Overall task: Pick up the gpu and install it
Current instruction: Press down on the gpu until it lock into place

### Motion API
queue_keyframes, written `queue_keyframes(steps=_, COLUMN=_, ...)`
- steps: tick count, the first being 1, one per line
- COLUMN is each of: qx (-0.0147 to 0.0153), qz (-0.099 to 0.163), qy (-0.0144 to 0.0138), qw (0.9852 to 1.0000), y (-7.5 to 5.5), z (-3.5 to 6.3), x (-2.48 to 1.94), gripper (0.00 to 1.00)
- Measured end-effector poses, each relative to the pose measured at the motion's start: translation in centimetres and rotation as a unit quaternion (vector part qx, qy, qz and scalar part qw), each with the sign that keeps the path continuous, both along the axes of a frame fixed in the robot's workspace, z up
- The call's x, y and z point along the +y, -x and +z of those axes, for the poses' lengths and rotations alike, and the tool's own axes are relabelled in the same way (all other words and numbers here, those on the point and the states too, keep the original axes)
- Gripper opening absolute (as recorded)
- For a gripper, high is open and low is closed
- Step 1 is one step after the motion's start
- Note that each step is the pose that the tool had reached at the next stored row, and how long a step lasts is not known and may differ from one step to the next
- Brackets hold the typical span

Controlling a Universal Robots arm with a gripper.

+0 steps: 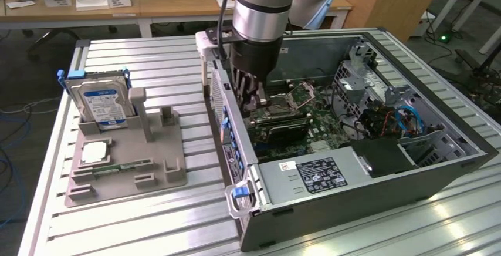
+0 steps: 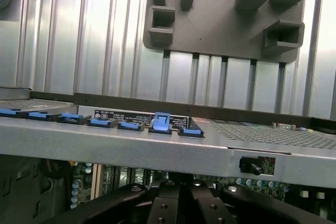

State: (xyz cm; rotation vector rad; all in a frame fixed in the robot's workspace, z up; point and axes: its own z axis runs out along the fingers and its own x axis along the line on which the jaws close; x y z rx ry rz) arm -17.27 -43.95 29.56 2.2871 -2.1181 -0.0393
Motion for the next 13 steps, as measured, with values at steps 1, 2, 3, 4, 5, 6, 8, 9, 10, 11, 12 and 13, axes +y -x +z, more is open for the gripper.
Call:
queue_keyframes(steps=1, qx=0.0, qz=0.0, qy=0.0, qw=1.0, y=0.0, z=0.0, x=-0.02, gripper=0.11)
queue_keyframes(steps=2, qx=0.0, qz=0.0, qy=0.0, qw=1.0, y=-0.01, z=-0.01, x=-0.03, gripper=0.11)
queue_keyframes(steps=3, qx=0.0001, qz=0.0, qy=0.0, qw=1.0, y=-0.03, z=-0.02, x=-0.04, gripper=0.11)
queue_keyframes(steps=4, qx=0.0, qz=0.0, qy=0.0, qw=1.0, y=-0.05, z=-0.06, x=-0.04, gripper=0.11)
queue_keyframes(steps=5, qx=0.0, qz=0.0, qy=-0.0001, qw=1.0, y=-0.1, z=-0.12, x=-0.05, gripper=0.11)
queue_keyframes(steps=6, qx=0.0, qz=0.0, qy=-0.0001, qw=1.0, y=-0.19, z=-0.21, x=-0.04, gripper=0.11)
queue_keyframes(steps=8, qx=0.0, qz=0.0, qy=0.0, qw=1.0, y=-0.42, z=-0.32, x=-0.04, gripper=0.11)
queue_keyframes(steps=9, qx=0.0, qz=0.0, qy=0.0, qw=1.0, y=-0.47, z=-0.31, x=-0.05, gripper=0.11)
queue_keyframes(steps=10, qx=0.0, qz=0.0, qy=0.0, qw=1.0, y=-0.47, z=-0.31, x=-0.05, gripper=0.11)
queue_keyframes(steps=11, qx=0.0, qz=0.0, qy=0.0, qw=1.0, y=-0.47, z=-0.31, x=-0.05, gripper=0.11)
queue_keyframes(steps=12, qx=0.0, qz=0.0, qy=0.0, qw=1.0, y=-0.48, z=-0.31, x=-0.05, gripper=0.11)
queue_keyframes(steps=13, qx=0.0, qz=0.0, qy=0.0, qw=1.0, y=-0.48, z=-0.29, x=-0.07, gripper=0.11)
